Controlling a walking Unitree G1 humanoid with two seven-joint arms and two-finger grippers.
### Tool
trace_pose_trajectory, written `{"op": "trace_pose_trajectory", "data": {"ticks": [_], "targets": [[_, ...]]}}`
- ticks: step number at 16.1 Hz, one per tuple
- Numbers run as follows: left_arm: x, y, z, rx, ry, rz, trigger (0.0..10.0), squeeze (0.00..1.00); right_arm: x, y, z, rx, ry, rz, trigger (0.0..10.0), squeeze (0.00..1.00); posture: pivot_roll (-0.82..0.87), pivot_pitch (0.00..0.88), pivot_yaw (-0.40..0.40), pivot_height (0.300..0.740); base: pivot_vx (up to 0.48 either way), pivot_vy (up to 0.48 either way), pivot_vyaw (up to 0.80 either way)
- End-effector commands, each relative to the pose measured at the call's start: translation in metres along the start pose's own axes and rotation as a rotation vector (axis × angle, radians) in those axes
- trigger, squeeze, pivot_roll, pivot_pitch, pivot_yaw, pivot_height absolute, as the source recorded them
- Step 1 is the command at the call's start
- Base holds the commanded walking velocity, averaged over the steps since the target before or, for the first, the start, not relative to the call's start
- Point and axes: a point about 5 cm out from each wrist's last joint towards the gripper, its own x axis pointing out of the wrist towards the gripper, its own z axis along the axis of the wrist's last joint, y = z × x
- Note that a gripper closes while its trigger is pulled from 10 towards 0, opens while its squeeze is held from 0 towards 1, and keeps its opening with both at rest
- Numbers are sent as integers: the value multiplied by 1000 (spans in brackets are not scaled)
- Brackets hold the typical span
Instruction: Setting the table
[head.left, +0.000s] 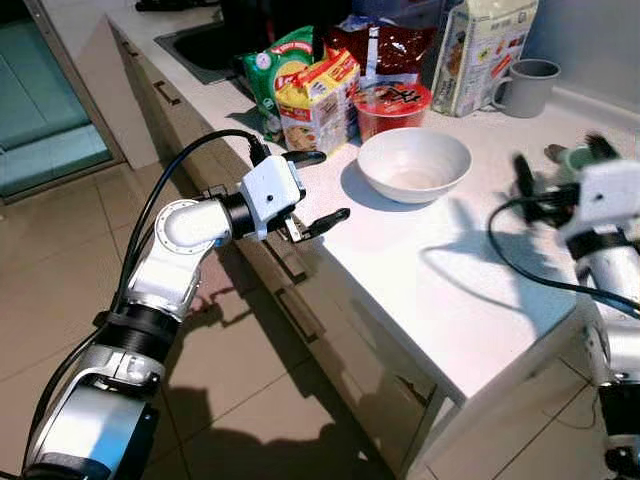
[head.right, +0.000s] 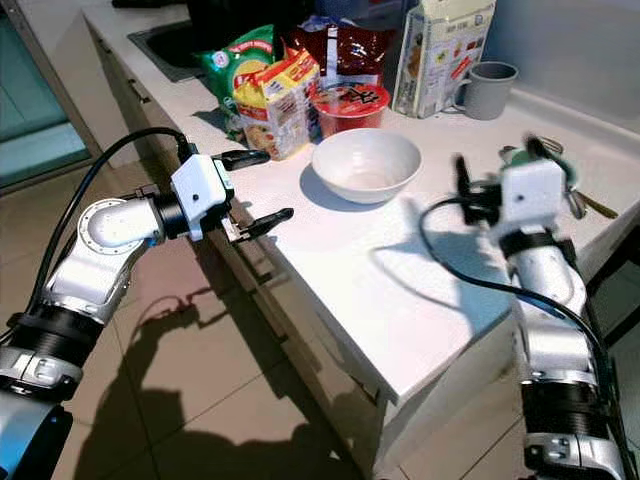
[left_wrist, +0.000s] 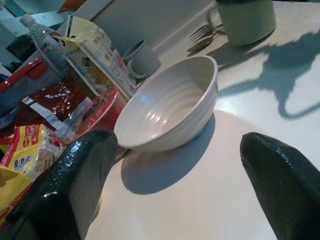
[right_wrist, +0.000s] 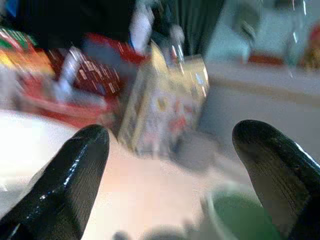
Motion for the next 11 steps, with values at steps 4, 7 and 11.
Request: {"op": "trace_pose_trajectory", "data": {"ticks": [4, 7, 11], "targets": [[-3, 1, -3, -4, 18, 28, 10000, 0, 6, 6, 7, -43, -47, 33, 10000, 0, -25, 0, 90, 740, 0, 0, 0], [-3, -1, -3, -25, 17, 35, 10000, 0, 13, 0, -8, -51, 63, 16, 10000, 0, -27, 0, 88, 740, 0, 0, 0], [-2, -4, -2, -39, 9, 47, 10000, 0, 30, 5, -25, -50, 185, 78, 10000, 0, -15, 0, 70, 740, 0, 0, 0]]}}
